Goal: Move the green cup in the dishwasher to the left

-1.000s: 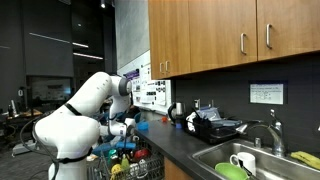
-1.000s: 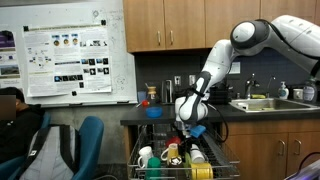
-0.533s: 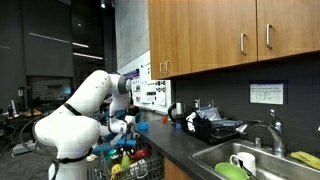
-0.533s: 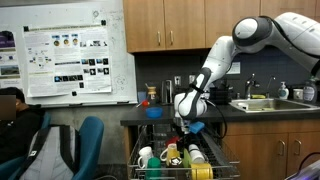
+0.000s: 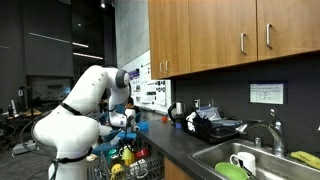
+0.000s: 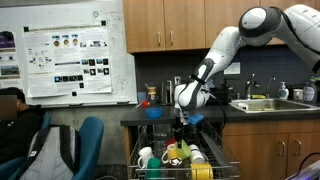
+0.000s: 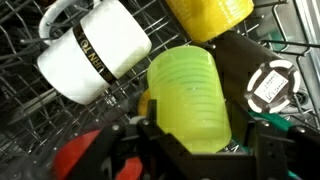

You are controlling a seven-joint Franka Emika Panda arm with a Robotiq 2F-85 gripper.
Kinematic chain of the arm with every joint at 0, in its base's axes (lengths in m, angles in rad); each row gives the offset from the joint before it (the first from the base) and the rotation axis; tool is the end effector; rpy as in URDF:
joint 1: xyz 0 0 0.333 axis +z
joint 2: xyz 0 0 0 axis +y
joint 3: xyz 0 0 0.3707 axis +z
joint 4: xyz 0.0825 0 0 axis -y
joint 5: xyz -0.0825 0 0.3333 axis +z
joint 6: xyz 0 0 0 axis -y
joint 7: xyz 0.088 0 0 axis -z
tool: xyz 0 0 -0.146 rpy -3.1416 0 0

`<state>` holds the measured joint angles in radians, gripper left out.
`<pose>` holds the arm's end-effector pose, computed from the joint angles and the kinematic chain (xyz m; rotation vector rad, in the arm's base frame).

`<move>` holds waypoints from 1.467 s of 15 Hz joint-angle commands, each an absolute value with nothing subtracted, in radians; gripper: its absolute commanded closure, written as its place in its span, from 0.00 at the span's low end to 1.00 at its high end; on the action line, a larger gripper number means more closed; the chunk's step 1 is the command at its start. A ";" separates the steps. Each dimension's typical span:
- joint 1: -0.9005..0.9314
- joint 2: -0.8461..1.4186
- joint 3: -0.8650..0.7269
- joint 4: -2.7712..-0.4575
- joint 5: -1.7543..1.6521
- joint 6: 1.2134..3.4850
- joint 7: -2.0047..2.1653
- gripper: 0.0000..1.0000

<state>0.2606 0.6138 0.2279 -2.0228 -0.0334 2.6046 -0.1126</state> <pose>0.5325 0.2758 0.1965 -2.9007 -0.8825 0.0554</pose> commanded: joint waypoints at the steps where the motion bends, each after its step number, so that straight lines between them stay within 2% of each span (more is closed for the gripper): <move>1: 0.242 0.533 0.247 -2.058 -0.017 2.594 -0.106 0.55; 9: 0.252 0.487 0.259 -2.013 -0.018 2.571 -0.110 0.55; 22: 0.267 0.583 0.316 -1.825 0.006 2.559 -0.160 0.55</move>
<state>0.2658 0.5421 0.3073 -1.8942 -0.0111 2.5832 -0.1255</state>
